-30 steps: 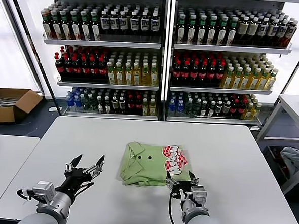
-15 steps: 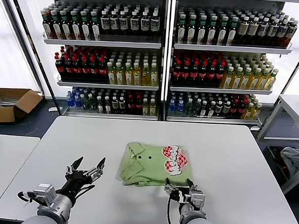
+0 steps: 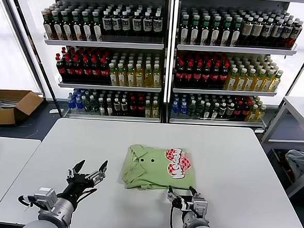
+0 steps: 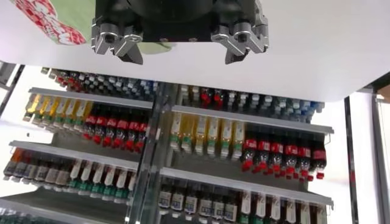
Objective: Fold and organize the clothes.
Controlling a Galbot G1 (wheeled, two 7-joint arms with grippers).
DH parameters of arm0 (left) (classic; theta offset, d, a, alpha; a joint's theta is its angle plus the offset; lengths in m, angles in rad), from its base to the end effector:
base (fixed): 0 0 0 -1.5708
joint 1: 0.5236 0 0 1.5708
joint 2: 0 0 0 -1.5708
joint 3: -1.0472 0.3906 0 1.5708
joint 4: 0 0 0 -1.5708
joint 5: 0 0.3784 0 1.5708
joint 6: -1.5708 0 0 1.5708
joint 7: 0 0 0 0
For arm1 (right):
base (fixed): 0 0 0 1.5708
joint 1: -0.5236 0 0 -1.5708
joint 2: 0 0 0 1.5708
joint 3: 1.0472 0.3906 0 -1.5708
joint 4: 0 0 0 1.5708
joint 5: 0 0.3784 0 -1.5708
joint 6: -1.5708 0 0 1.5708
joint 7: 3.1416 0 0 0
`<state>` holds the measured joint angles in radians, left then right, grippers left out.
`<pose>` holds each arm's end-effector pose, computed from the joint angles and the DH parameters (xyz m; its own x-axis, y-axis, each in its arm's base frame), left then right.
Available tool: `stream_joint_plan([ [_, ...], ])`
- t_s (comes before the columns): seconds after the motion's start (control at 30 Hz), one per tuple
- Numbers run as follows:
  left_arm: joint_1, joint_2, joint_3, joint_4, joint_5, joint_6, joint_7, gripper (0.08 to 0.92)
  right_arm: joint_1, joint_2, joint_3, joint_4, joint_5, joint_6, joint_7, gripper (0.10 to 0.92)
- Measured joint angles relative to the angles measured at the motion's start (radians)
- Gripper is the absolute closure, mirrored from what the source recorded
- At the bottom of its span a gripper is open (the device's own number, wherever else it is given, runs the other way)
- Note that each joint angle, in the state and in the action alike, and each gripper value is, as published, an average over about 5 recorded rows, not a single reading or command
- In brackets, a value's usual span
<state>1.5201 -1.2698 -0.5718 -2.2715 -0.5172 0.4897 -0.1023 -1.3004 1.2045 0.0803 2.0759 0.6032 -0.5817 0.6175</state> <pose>0.1953 0.0568 -0.2526 -0.9462 0.1558 0.2837 0.1050 0.9769 -0.1861 0.2283 0.0583 -0.3117 -0.8254 -0.0855 0.5580 -0.0542 0.9959 0.0725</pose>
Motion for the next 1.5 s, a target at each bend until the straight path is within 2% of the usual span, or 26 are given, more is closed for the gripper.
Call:
stream_joint_plan([
  [0.43, 0.026, -0.016, -0.005, -0.023, 0.012, 0.001, -0.001, 0.177, 0.042, 0.004, -0.032, 0.082, -0.074, 0.0, -0.032, 0.203],
  [1.13, 0.016, -0.023, 0.0, -0.007, 0.018, 0.001, -0.001, 0.177, 0.148, 0.057, -0.188, -0.126, -0.181, -0.001, -0.078, 0.203],
  [1.33, 0.013, -0.016, -0.002, -0.001, 0.016, 0.001, 0.0, 0.177, 0.146, 0.06, -0.193, -0.136, -0.187, 0.0, -0.078, 0.203],
  [1.5, 0.013, -0.017, -0.004, -0.006, 0.012, 0.002, -0.002, 0.177, 0.128, 0.052, -0.181, -0.081, -0.196, -0.001, -0.079, 0.203],
])
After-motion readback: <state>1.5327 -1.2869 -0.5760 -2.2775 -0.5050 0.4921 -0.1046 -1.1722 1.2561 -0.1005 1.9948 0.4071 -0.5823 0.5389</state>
